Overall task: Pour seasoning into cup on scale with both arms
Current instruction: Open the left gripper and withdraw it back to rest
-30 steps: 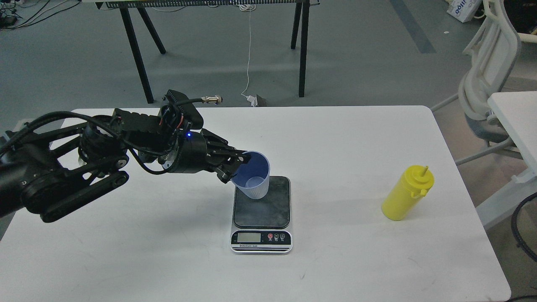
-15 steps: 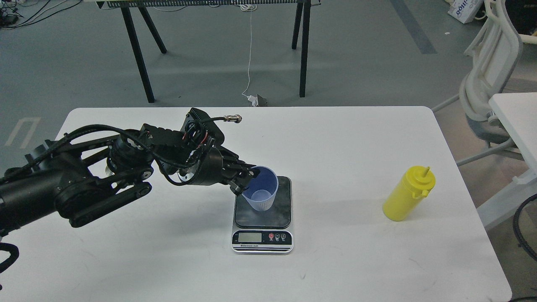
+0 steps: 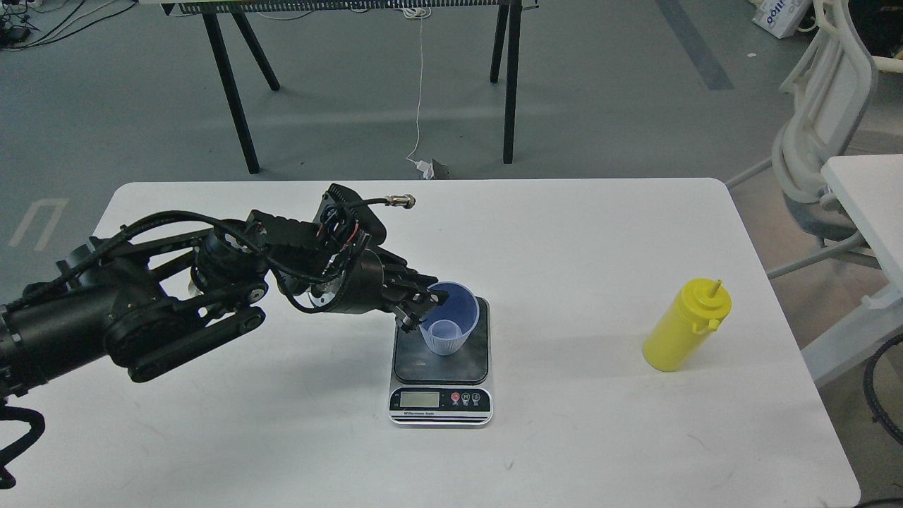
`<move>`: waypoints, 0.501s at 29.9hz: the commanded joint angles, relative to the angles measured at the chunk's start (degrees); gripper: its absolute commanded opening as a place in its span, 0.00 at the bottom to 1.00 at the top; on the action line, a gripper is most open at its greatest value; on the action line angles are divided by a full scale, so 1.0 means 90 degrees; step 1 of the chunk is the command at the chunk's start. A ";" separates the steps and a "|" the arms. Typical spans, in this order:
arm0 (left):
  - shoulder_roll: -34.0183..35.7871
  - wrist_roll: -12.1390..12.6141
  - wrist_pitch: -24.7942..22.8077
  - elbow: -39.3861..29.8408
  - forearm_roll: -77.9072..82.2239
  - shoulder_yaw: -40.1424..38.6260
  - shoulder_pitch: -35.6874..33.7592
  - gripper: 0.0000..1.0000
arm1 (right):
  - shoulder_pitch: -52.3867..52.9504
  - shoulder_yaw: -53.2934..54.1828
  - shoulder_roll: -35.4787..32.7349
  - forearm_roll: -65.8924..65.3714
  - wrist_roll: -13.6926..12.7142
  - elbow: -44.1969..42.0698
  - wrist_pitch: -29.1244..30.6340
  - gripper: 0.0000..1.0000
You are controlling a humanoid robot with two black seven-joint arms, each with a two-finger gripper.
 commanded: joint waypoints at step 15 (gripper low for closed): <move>0.0450 -0.0036 0.0189 0.0957 -0.4648 -0.1787 -0.0723 0.99 | -0.2092 0.0772 -0.0153 0.0009 0.0000 0.1665 0.0000 1.00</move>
